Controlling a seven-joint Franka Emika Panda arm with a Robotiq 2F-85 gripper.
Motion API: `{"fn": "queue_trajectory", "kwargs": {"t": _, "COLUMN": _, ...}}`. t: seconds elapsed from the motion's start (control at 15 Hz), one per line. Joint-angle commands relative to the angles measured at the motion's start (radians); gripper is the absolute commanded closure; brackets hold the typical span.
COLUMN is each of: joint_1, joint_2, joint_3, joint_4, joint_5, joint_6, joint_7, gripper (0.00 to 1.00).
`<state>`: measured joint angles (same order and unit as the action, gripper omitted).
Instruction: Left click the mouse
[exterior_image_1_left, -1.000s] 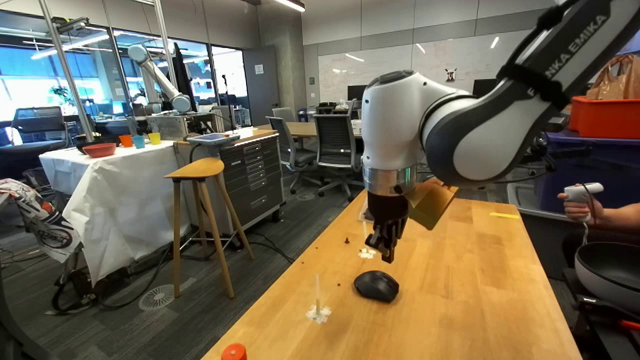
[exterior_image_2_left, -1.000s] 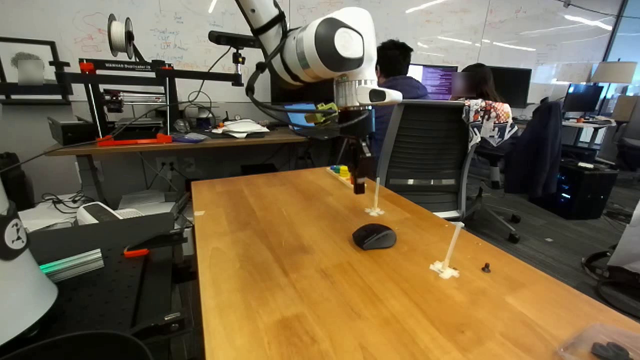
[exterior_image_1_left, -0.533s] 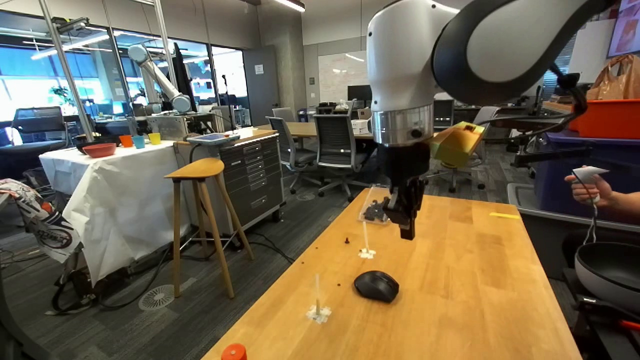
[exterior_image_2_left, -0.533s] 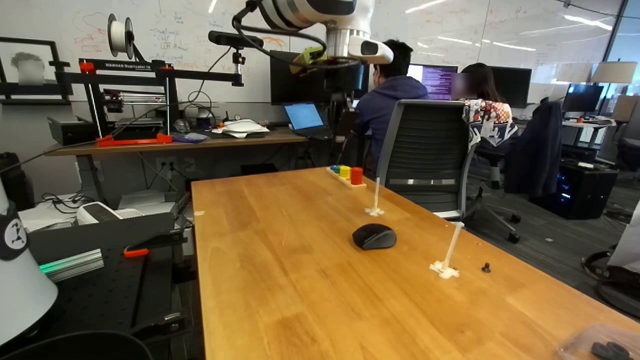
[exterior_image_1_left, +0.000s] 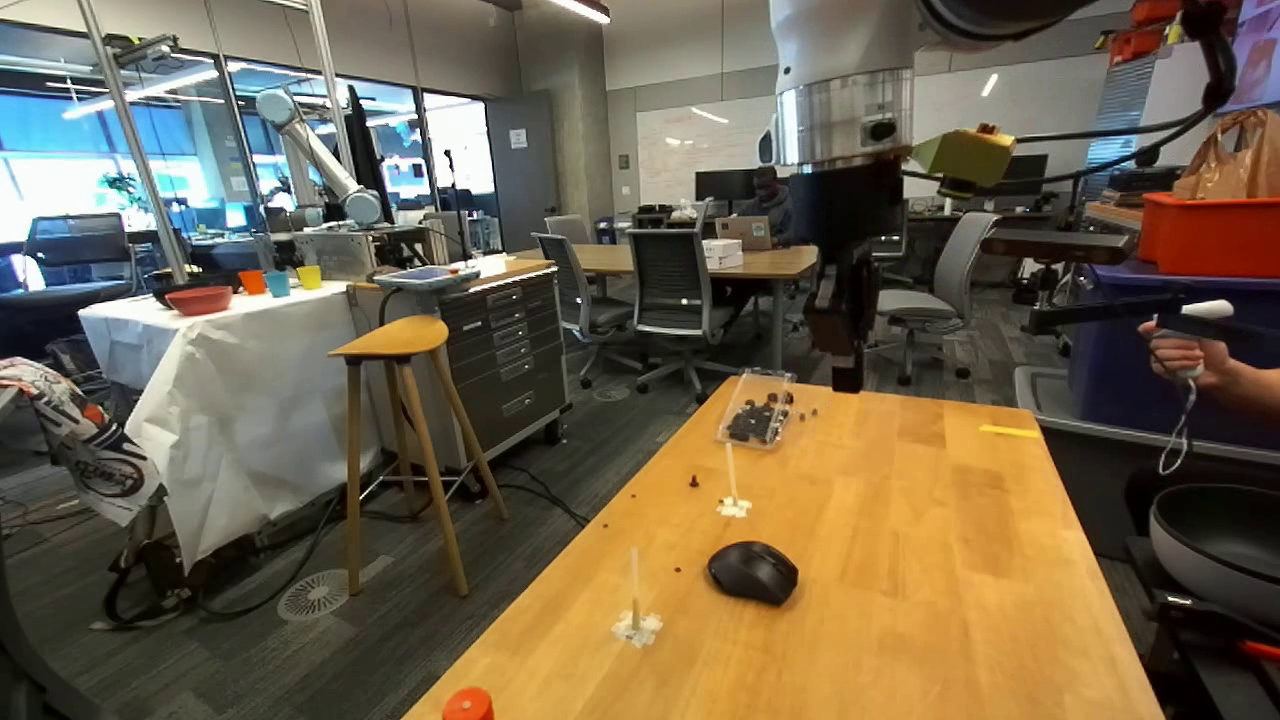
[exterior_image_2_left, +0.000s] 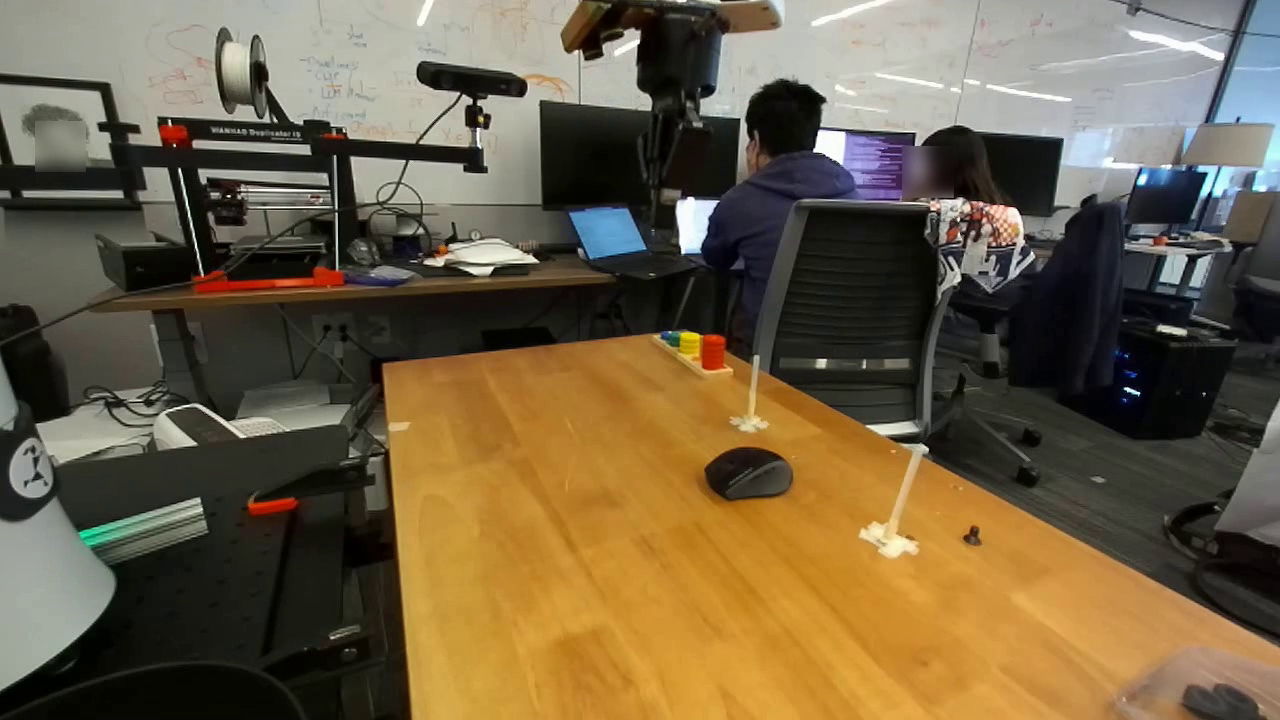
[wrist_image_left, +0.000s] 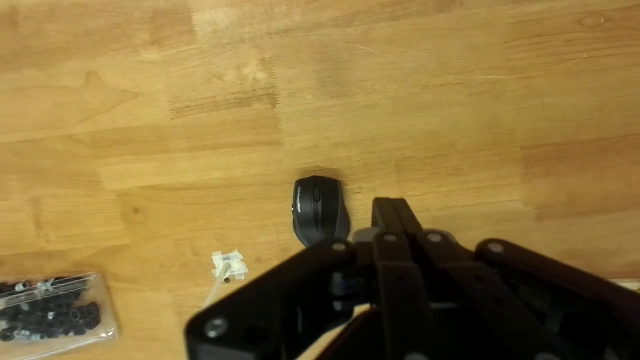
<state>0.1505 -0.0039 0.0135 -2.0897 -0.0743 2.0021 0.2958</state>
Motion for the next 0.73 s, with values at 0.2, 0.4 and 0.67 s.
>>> {"fn": "queue_trajectory", "kwargs": {"t": 0.2, "joint_1": -0.043, "joint_2": -0.074, "joint_3": 0.019, "joint_4": 0.027, "joint_5": 0.04, "joint_6": -0.075, "joint_7": -0.065, "gripper": 0.7}}
{"fn": "queue_trajectory", "kwargs": {"t": 0.4, "joint_1": -0.046, "joint_2": -0.09, "joint_3": 0.02, "joint_4": 0.032, "joint_5": 0.049, "joint_6": -0.097, "joint_7": -0.08, "gripper": 0.6}}
{"fn": "queue_trajectory", "kwargs": {"t": 0.67, "joint_1": -0.049, "joint_2": -0.067, "joint_3": 0.026, "joint_4": 0.011, "joint_5": 0.02, "joint_6": -0.057, "joint_7": -0.046, "gripper": 0.54}}
